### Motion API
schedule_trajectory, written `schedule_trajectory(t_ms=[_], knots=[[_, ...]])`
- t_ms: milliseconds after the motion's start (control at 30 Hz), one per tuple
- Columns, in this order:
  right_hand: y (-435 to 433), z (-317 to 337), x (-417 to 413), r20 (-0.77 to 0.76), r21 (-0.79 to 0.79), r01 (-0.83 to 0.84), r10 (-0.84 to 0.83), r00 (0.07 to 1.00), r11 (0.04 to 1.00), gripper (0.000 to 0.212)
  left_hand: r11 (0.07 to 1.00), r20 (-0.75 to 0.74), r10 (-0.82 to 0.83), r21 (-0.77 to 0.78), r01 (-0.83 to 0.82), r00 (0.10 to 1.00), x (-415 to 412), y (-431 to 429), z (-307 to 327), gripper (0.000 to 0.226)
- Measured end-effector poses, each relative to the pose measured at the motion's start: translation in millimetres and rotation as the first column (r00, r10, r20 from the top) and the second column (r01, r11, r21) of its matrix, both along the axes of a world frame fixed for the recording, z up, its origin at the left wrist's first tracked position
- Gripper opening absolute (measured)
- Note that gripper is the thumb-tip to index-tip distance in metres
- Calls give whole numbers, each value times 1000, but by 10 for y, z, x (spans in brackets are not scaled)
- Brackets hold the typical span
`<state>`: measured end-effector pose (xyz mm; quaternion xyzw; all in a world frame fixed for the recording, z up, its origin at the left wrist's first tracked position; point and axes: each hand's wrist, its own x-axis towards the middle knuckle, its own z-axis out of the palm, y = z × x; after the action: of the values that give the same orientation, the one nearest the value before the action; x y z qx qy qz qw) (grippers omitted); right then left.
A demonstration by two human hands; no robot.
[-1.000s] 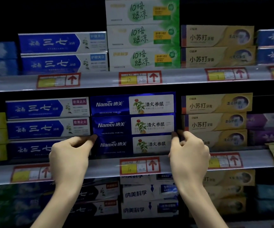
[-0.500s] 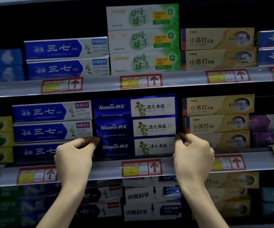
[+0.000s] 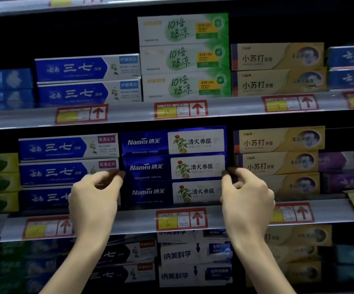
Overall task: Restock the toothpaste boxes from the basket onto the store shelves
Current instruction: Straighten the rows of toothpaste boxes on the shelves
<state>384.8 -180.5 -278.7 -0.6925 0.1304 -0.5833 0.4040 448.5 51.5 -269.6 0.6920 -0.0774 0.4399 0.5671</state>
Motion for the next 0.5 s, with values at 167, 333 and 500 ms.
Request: schedule_trajectory(t_ms=[167, 333, 500], knots=[[20, 212, -13, -14, -43, -37, 36, 999, 998, 43, 1000, 36, 5, -17, -4, 999, 12, -75, 213, 24], [23, 370, 83, -105, -51, -41, 35, 994, 998, 34, 998, 48, 50, 20, -51, 998, 69, -122, 301, 13], [13, 455, 81, -115, -9, -113, 111, 987, 994, 24, 998, 52, 66, 3, -67, 996, 54, -138, 323, 13]])
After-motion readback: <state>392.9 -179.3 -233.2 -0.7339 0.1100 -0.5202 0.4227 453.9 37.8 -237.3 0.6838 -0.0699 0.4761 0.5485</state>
